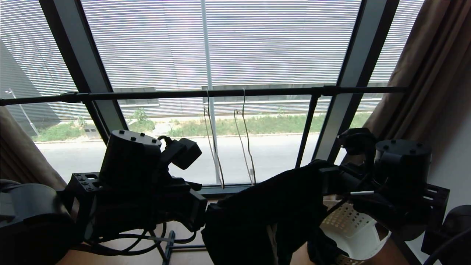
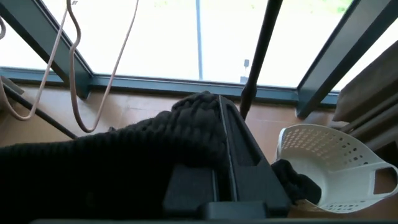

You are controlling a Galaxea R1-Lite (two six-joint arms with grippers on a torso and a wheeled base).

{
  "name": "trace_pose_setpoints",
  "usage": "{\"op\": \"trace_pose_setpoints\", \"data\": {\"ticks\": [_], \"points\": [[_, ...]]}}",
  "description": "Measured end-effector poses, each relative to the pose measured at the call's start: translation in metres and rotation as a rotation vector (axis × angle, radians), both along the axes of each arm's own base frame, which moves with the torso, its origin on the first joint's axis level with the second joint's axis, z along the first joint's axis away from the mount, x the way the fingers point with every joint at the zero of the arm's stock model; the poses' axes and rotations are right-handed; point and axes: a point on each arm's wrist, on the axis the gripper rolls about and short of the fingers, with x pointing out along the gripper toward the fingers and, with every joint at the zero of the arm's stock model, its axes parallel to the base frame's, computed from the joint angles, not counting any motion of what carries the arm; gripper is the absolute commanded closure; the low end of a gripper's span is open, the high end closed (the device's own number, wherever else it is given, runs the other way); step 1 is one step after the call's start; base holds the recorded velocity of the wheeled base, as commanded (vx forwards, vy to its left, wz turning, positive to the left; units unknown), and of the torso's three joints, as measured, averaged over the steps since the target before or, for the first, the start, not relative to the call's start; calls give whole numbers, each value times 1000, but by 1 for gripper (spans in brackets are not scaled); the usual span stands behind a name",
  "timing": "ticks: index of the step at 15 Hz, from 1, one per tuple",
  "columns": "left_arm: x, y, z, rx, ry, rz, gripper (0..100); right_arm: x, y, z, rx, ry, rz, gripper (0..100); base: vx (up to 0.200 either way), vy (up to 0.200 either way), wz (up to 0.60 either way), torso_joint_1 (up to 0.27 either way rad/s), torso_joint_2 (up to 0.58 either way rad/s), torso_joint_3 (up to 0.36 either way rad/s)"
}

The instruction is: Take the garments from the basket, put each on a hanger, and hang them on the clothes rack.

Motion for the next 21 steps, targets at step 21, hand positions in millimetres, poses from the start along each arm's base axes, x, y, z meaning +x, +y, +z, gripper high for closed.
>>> {"op": "trace_pose_setpoints", "data": {"ticks": [21], "points": [[142,2,-10,113,-140,480,0,-4,-9,14,-15,-51,-13,100,0,0,0,0,0,0]]}}
